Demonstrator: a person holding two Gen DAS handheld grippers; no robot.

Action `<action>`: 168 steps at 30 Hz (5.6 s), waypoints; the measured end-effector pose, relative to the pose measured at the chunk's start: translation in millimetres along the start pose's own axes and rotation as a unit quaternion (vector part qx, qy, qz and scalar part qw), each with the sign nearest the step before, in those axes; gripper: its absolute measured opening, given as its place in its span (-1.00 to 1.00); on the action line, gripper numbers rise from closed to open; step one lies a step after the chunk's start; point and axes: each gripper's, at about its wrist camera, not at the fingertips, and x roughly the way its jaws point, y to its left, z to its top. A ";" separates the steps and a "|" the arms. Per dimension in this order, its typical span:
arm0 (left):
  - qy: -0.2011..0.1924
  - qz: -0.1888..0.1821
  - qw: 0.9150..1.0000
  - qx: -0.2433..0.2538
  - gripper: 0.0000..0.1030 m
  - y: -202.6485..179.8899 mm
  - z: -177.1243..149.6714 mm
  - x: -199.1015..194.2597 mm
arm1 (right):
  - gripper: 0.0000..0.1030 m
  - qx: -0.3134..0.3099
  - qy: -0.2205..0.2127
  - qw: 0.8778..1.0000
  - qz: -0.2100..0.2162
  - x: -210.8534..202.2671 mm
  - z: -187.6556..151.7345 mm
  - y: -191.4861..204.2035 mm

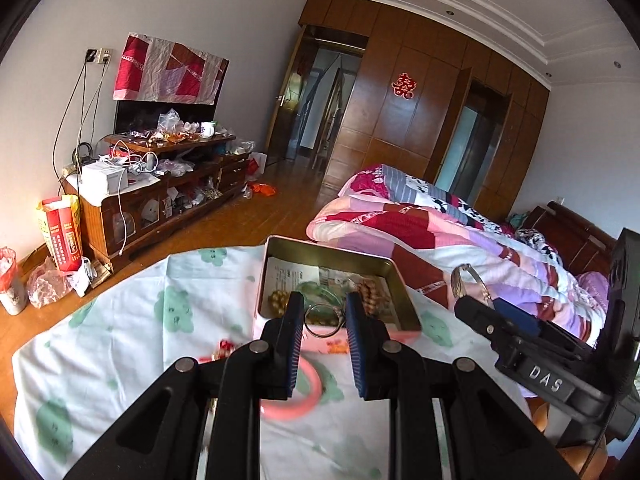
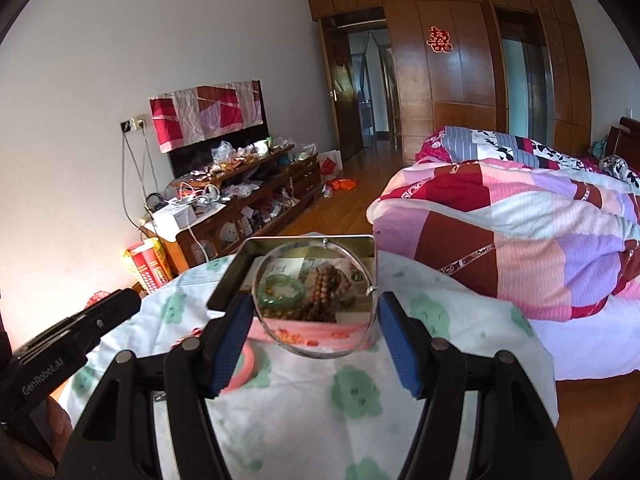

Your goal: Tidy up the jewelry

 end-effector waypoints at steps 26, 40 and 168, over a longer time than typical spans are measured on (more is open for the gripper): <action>0.073 0.062 0.994 0.047 -0.57 -0.1 1.0 137.1 | 0.31 -0.014 0.072 0.997 -0.008 109.7 -18.1 -4.7; 0.068 0.055 0.996 0.015 0.52 -1.2 11.8 130.0 | 0.62 -0.013 0.024 1.000 -0.006 95.6 -14.4 -6.2; 0.132 0.145 0.981 0.006 0.52 57.3 -77.4 -27.3 | -0.81 -0.008 0.181 0.982 0.050 16.8 -87.1 -2.3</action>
